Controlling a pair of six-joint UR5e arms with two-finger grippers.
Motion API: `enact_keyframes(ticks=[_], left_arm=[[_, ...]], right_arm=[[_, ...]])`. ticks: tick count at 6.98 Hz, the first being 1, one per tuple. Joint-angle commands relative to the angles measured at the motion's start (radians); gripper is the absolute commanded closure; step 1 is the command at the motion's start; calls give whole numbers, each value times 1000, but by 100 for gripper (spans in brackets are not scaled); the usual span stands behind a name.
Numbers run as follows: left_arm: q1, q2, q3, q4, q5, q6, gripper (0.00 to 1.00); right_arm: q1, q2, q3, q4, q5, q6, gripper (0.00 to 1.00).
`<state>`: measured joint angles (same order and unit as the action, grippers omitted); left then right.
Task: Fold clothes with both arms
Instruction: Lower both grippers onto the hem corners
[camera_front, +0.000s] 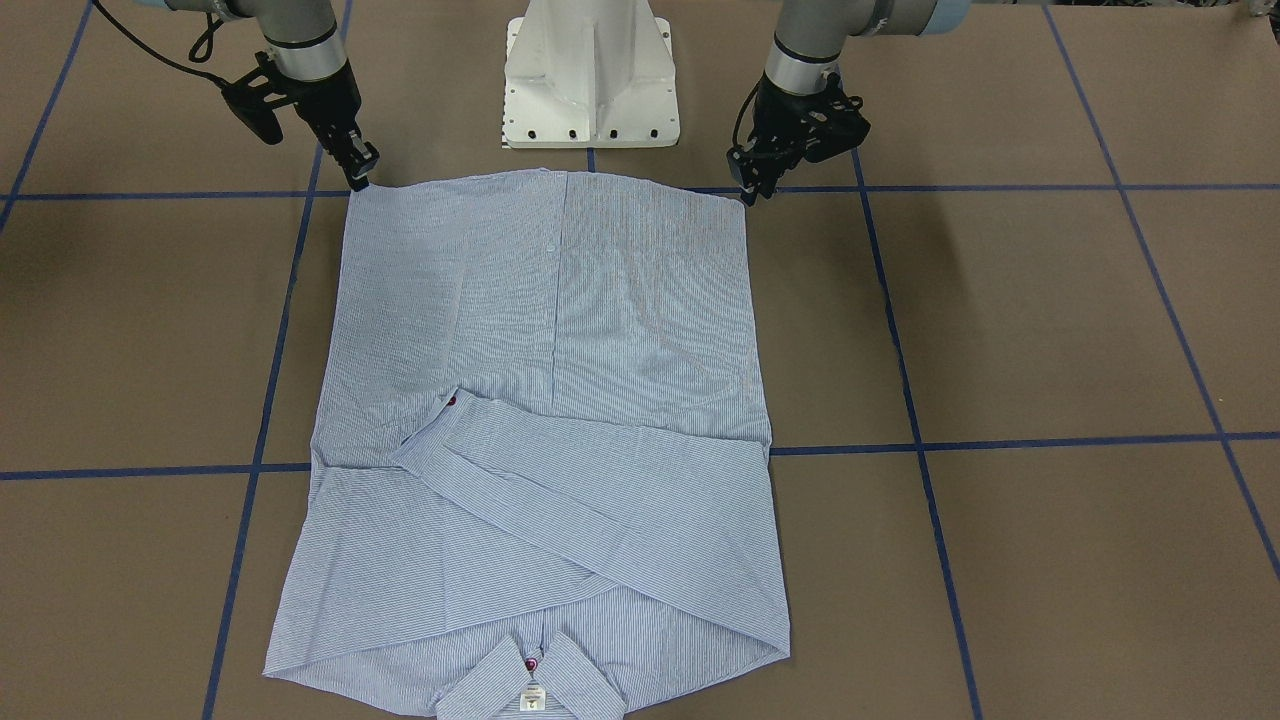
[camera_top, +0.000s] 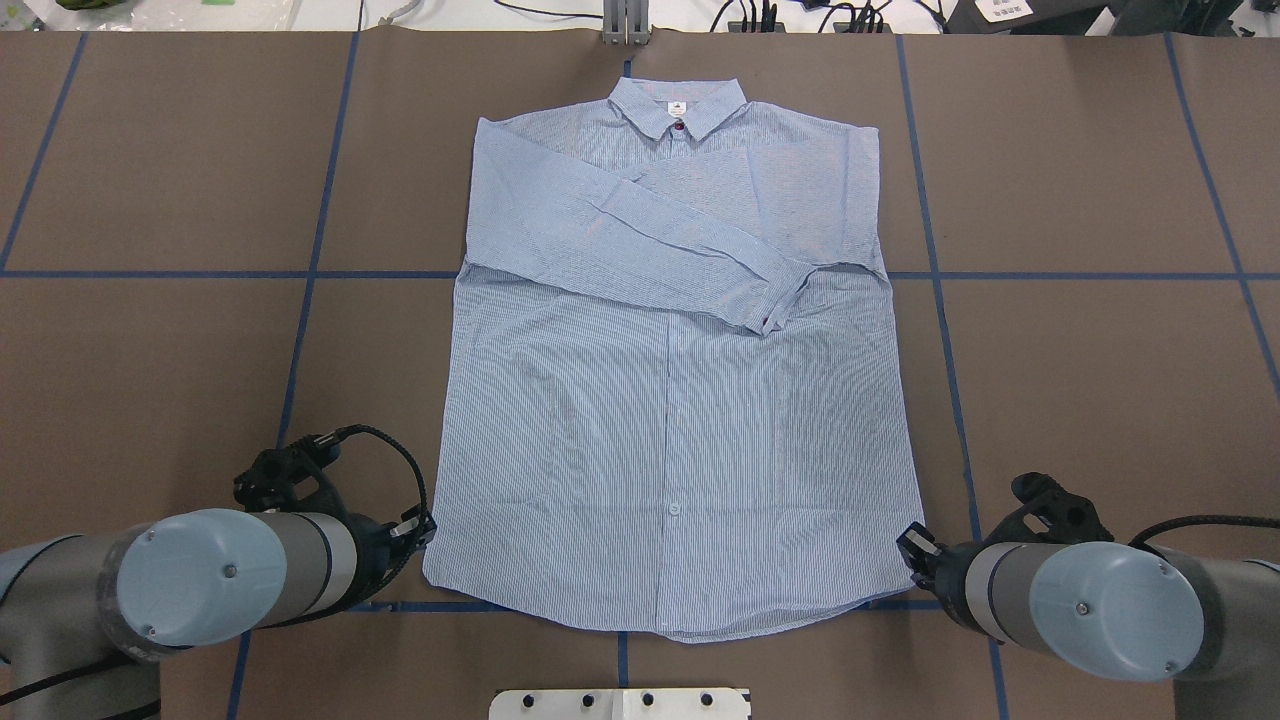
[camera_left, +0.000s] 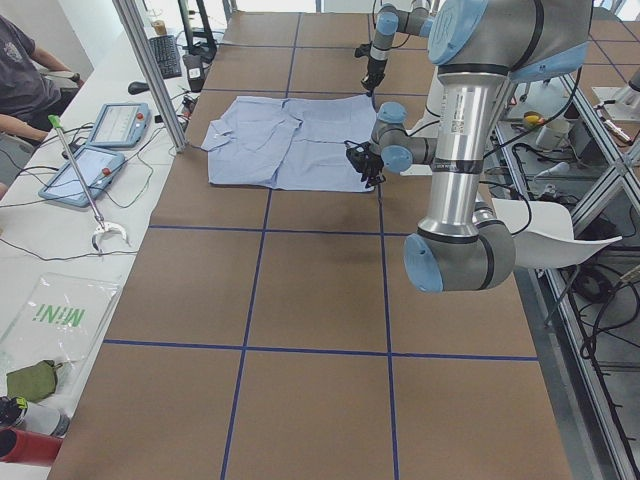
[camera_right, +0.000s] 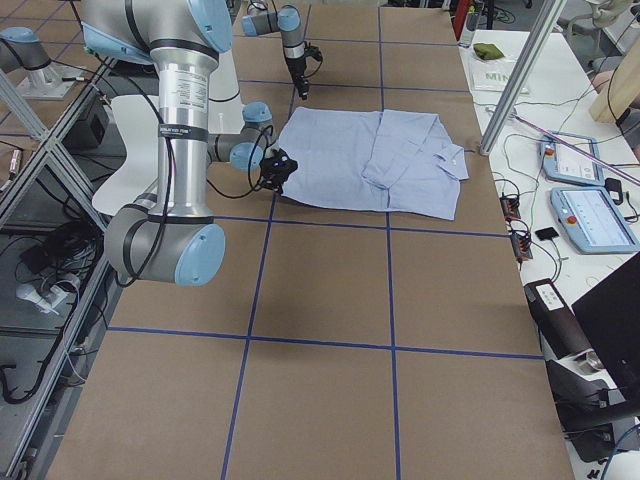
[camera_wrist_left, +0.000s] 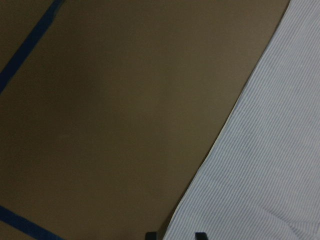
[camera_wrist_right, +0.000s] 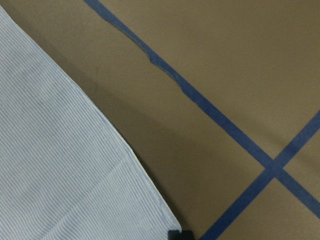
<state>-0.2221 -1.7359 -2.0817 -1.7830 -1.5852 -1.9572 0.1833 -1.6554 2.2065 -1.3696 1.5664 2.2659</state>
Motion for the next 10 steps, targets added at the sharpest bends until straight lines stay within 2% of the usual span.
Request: enact_keyframes(ticks=[1, 3, 10], left_arm=[[12, -31, 41, 4, 1, -2, 63], [14, -65, 98, 2, 1, 0, 64], [15, -63, 83, 54, -1, 0, 64]], right_arm=[[1, 0, -2, -2, 0, 0, 100], [2, 0, 1, -2, 0, 1, 100], [2, 0, 1, -2, -2, 4, 100]])
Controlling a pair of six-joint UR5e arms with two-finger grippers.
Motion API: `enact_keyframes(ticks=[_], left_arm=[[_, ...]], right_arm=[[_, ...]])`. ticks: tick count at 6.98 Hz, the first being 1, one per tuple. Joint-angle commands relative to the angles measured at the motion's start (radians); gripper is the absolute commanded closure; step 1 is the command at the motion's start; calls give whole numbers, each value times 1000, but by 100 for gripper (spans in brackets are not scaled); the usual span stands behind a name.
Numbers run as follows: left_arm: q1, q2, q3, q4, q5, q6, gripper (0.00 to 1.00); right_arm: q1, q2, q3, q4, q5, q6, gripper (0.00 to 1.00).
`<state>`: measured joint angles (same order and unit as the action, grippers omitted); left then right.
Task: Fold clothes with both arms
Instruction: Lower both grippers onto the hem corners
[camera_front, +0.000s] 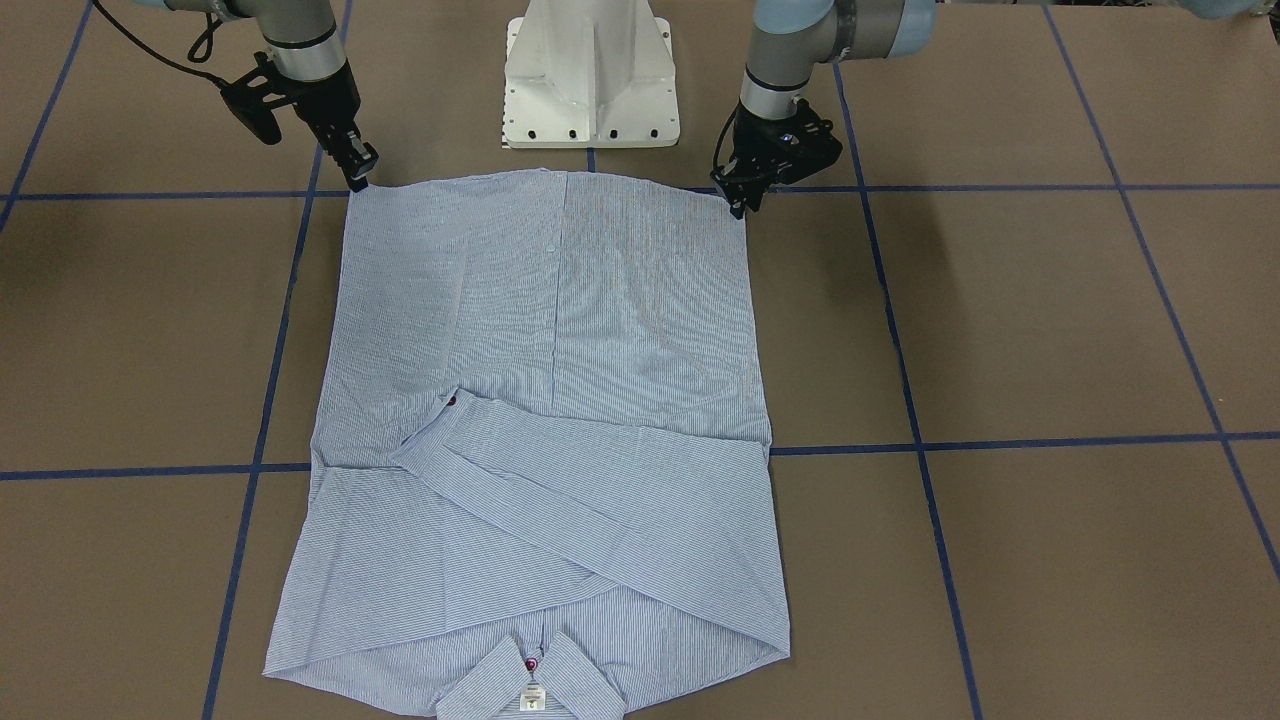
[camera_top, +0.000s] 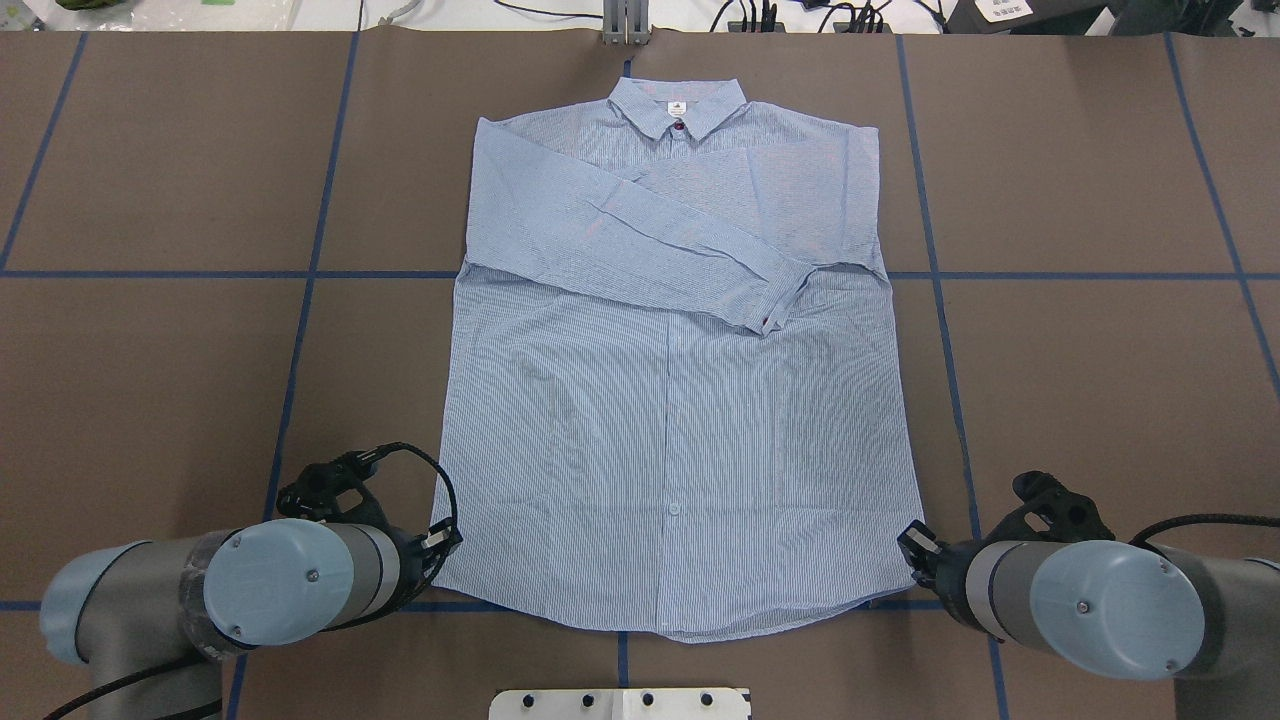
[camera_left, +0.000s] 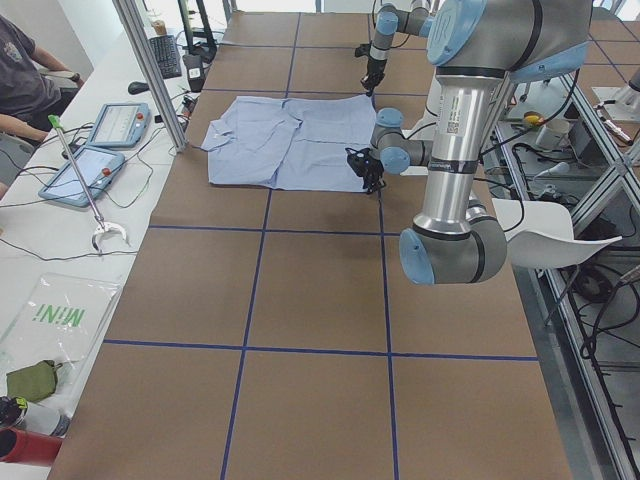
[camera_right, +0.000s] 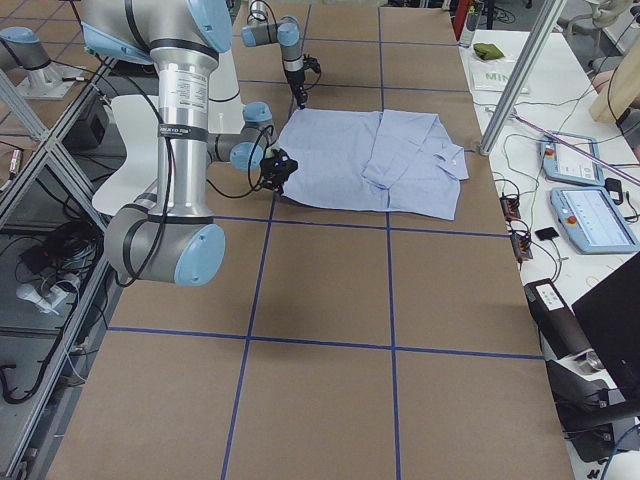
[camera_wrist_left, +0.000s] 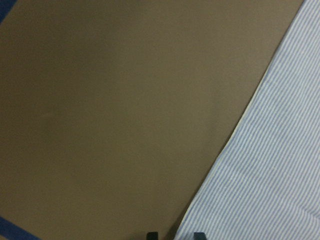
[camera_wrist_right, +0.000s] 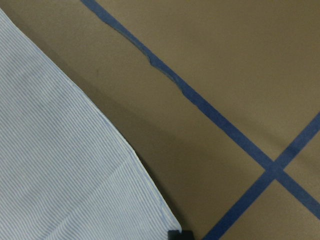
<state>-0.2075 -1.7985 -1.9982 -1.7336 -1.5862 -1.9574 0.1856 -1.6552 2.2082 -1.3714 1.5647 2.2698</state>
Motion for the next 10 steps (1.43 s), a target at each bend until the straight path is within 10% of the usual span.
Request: enact_keyframes(ticks=[1, 5, 7, 8, 10], left_arm=[[2, -2, -1, 5, 0, -2, 64], [7, -15, -1, 6, 0, -15, 100], [7, -13, -4, 8, 2, -15, 100], [7, -10, -4, 8, 0, -14, 65], [7, -16, -2, 6, -3, -14, 57]], right_arm=[[0, 0, -1, 0, 0, 1, 100], [3, -1, 4, -6, -2, 1, 100], [3, 0, 2, -6, -2, 2, 100], [3, -1, 2, -6, -2, 1, 100], [3, -1, 2, -6, -2, 2, 100]])
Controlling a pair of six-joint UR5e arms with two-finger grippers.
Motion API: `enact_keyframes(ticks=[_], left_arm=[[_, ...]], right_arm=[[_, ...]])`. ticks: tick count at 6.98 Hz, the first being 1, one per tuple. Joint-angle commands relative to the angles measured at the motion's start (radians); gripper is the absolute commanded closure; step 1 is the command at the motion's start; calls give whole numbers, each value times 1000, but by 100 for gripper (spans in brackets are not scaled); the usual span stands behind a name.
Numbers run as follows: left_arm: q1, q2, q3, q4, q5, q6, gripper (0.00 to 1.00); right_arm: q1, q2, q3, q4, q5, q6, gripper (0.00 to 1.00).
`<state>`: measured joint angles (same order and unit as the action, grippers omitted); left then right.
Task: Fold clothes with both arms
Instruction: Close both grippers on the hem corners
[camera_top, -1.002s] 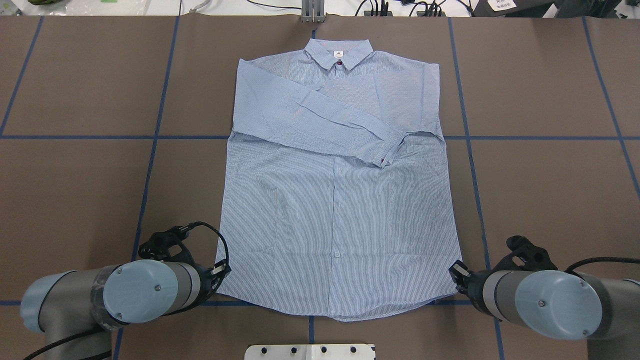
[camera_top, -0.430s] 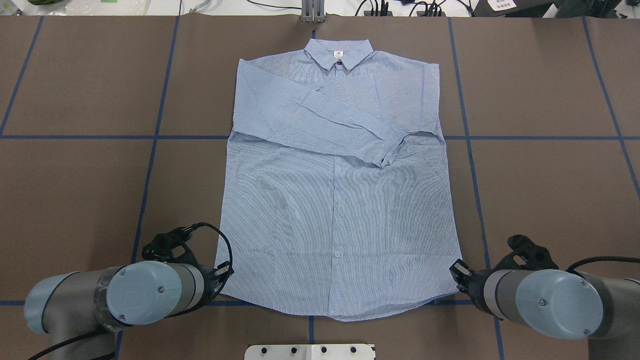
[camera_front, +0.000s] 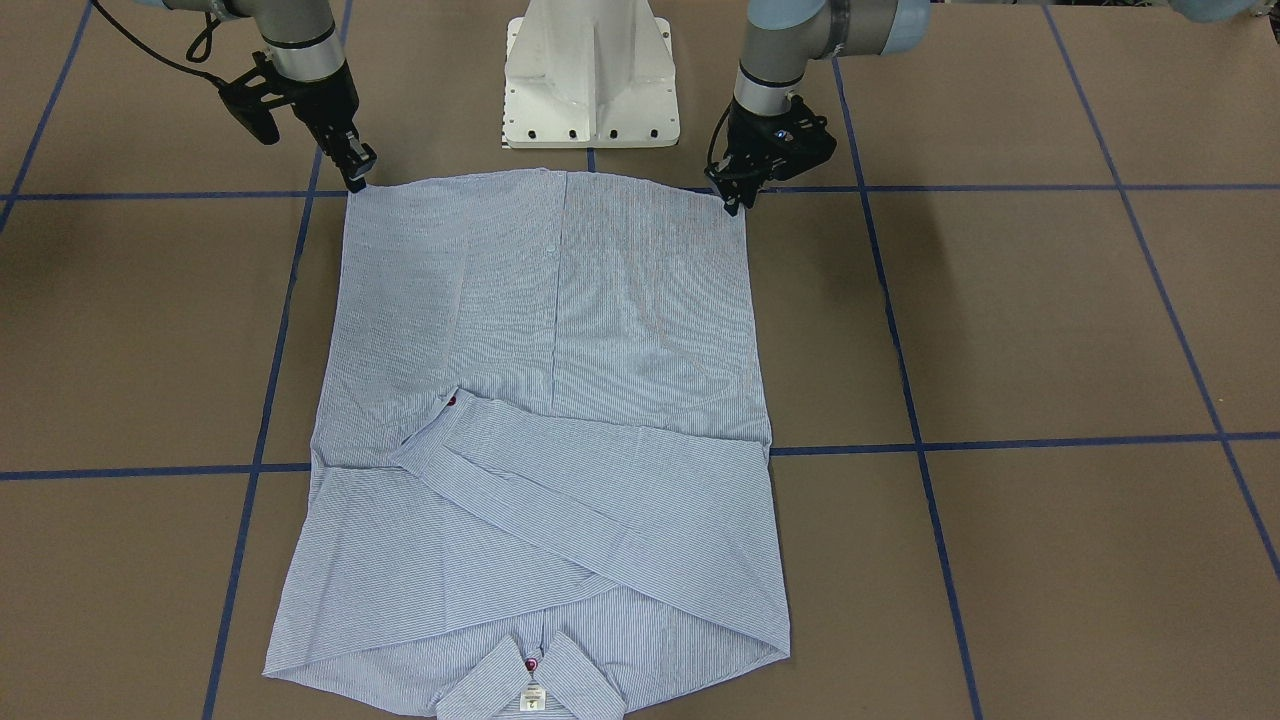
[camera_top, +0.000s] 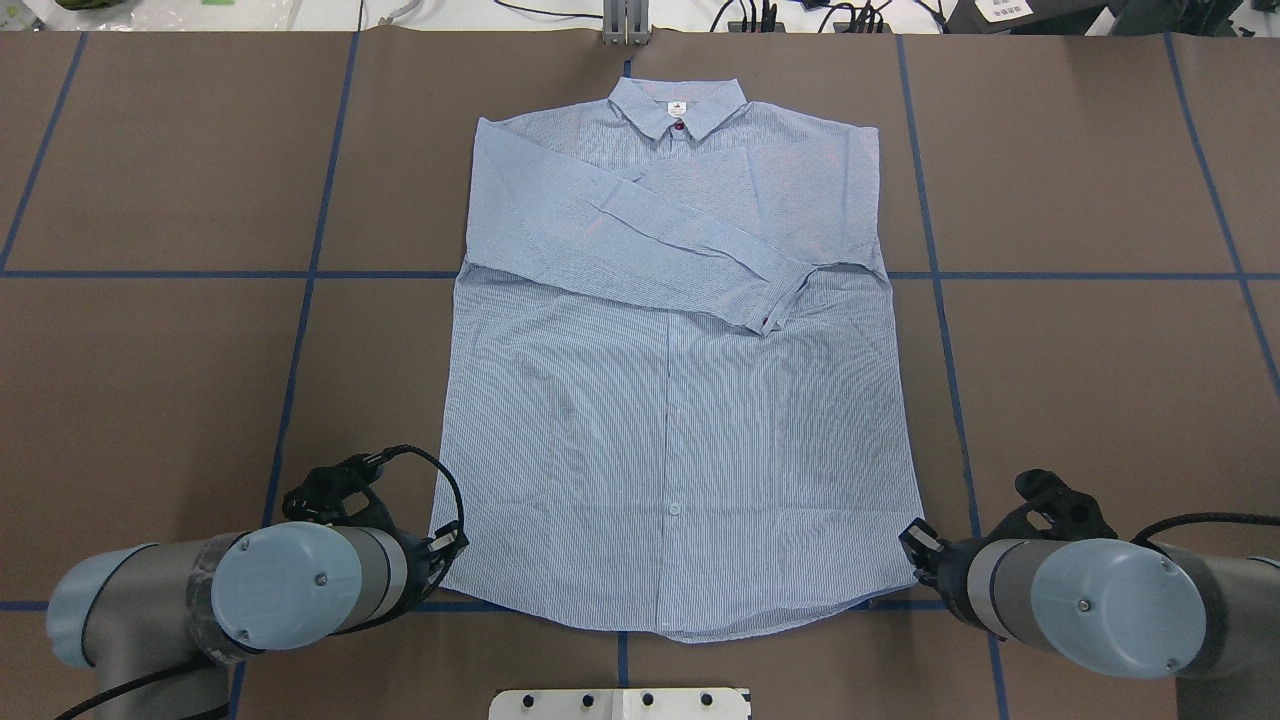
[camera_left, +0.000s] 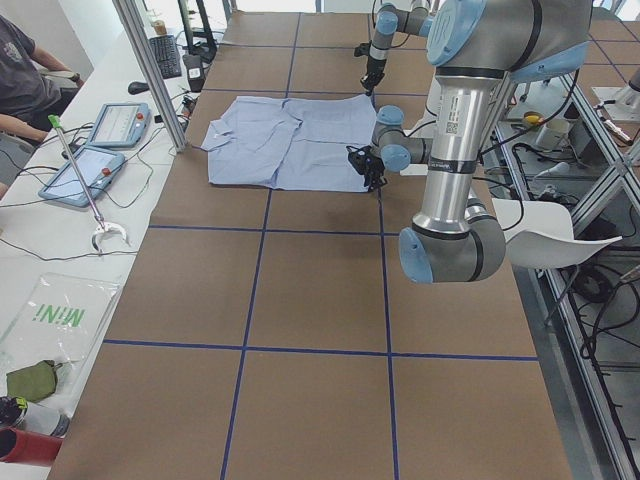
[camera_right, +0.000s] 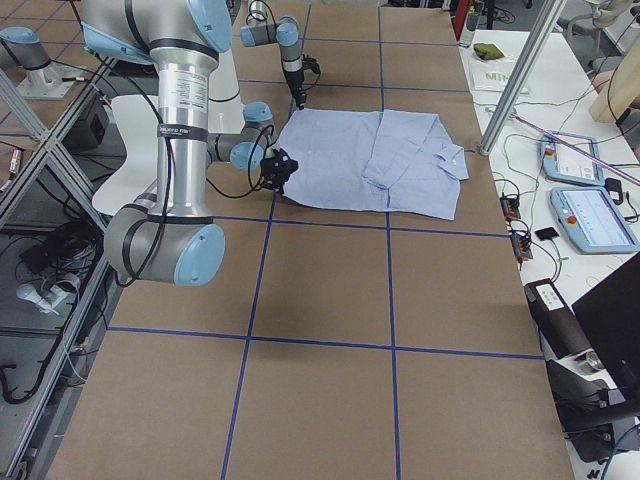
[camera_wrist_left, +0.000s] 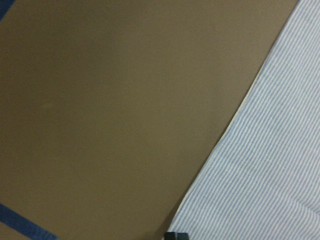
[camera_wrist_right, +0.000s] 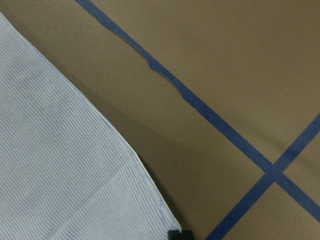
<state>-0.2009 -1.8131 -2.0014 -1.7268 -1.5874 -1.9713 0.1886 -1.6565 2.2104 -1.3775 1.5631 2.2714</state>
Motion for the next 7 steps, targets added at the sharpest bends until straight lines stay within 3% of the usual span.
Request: enact_keyframes(ticks=[1, 5, 6, 7], left_arm=[[0, -2, 3, -2, -5, 0, 58], [6, -2, 13, 0, -5, 0, 64], [6, -2, 13, 0, -5, -3, 100], [6, -2, 12, 0, -5, -1, 100]], right_arm=[[0, 0, 0, 0, 0, -1, 100], [2, 0, 0, 0, 0, -1, 100], [3, 0, 0, 0, 0, -1, 100], [3, -2, 0, 0, 0, -1, 100]])
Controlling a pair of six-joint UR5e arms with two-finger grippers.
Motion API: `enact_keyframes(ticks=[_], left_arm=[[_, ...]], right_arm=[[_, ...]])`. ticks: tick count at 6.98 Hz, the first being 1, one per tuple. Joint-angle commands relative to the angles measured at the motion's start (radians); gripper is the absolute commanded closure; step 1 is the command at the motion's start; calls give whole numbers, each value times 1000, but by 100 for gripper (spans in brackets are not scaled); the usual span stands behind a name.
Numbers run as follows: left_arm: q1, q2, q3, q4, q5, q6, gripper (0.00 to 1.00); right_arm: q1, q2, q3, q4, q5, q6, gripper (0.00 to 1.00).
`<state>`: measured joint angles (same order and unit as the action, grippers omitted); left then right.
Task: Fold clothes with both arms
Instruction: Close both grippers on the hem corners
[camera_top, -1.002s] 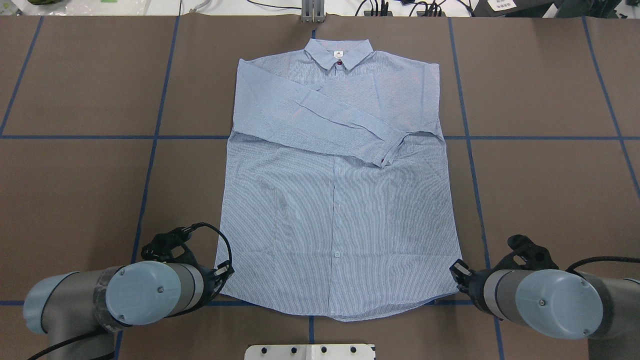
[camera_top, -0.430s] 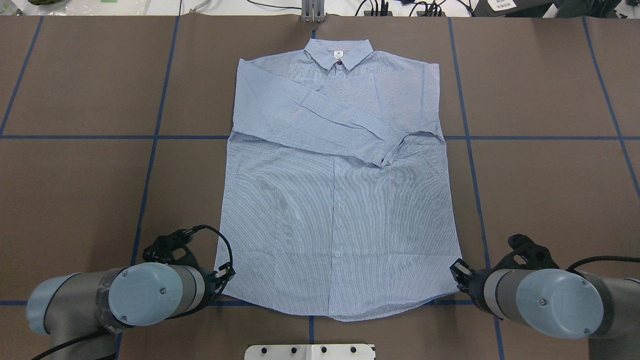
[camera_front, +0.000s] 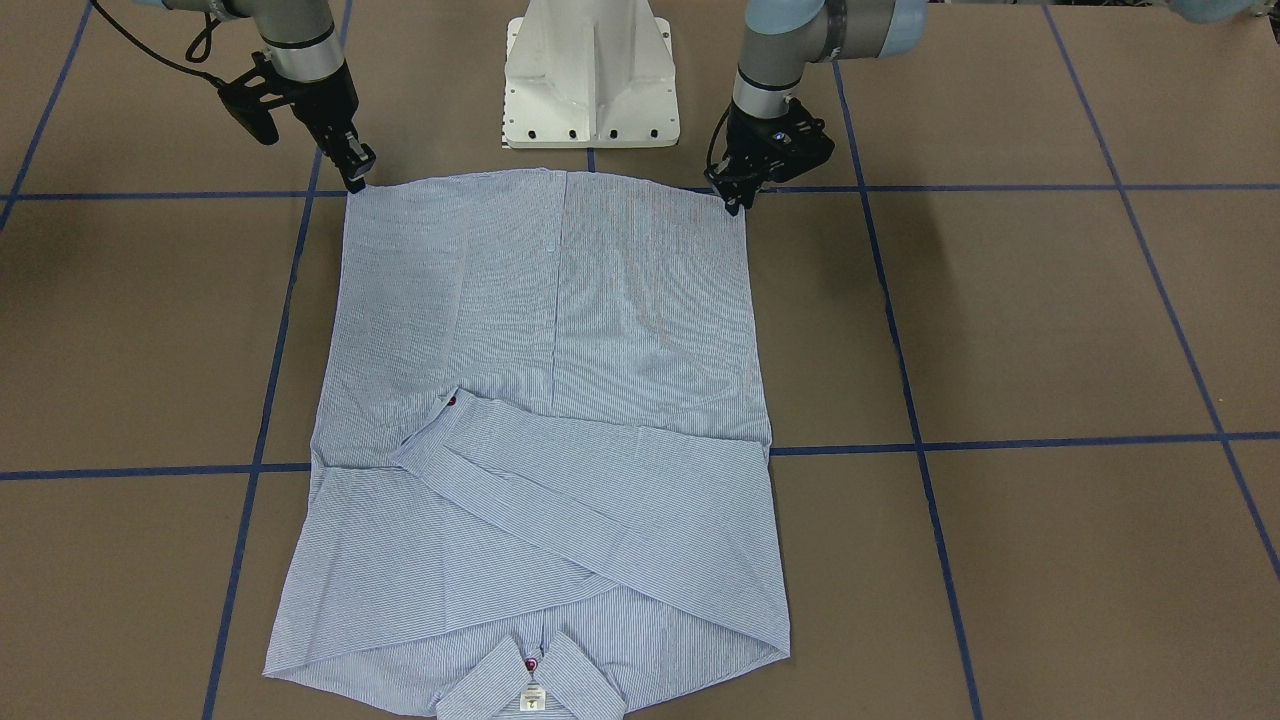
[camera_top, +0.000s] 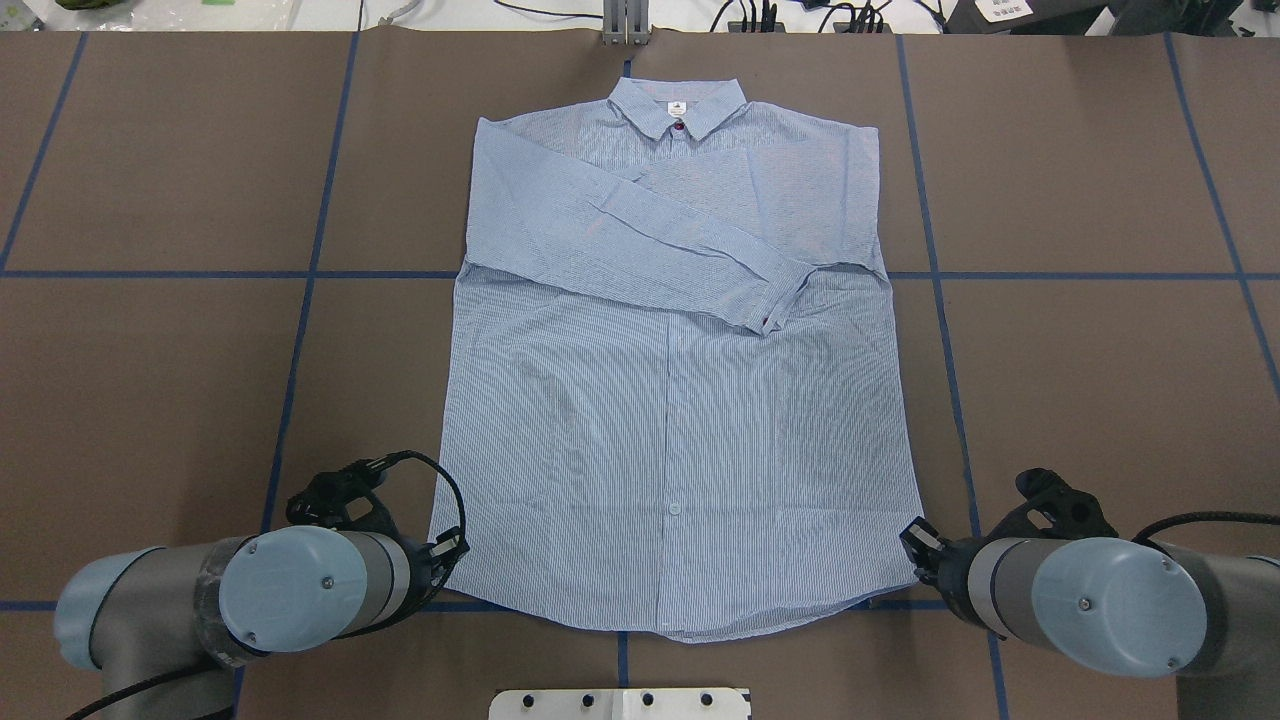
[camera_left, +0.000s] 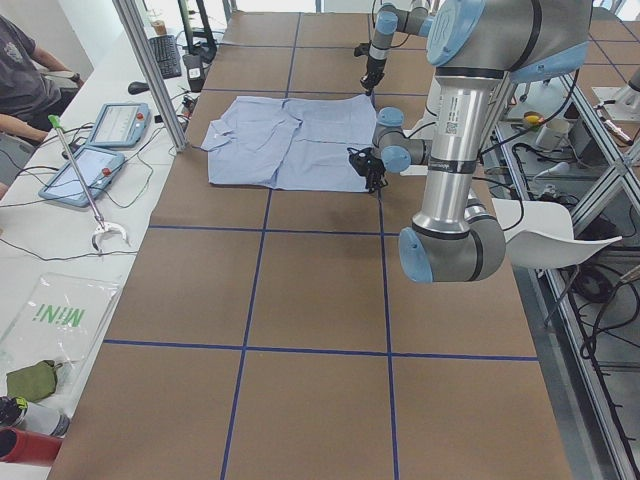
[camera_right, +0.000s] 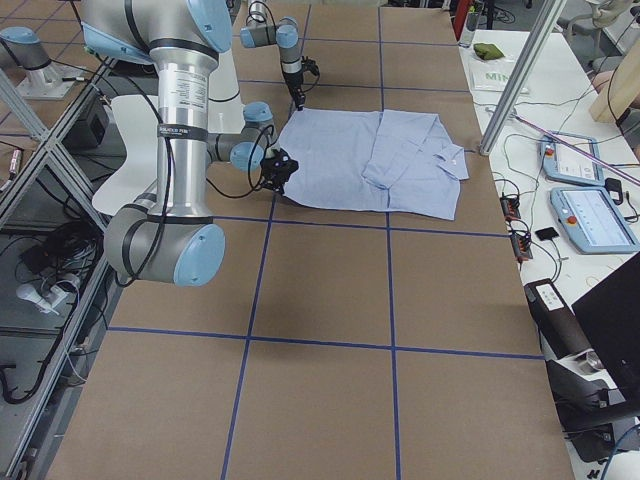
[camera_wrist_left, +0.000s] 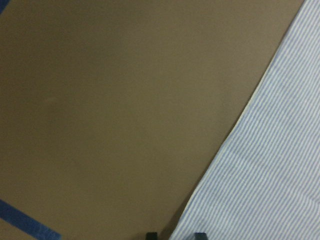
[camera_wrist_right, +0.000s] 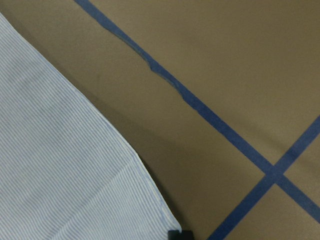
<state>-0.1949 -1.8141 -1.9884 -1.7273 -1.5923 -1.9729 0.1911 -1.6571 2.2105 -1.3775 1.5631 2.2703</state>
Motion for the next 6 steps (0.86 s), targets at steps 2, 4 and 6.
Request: enact_keyframes(ticks=[2, 4, 6], left_arm=[[-1, 4, -45, 2, 0, 0, 100], [-1, 22, -156, 44, 0, -6, 100], [57, 62, -243, 101, 3, -90, 100]], right_arm=[[1, 0, 0, 0, 0, 2, 100], [2, 0, 6, 0, 0, 0, 100], [-4, 5, 21, -2, 1, 0, 100]])
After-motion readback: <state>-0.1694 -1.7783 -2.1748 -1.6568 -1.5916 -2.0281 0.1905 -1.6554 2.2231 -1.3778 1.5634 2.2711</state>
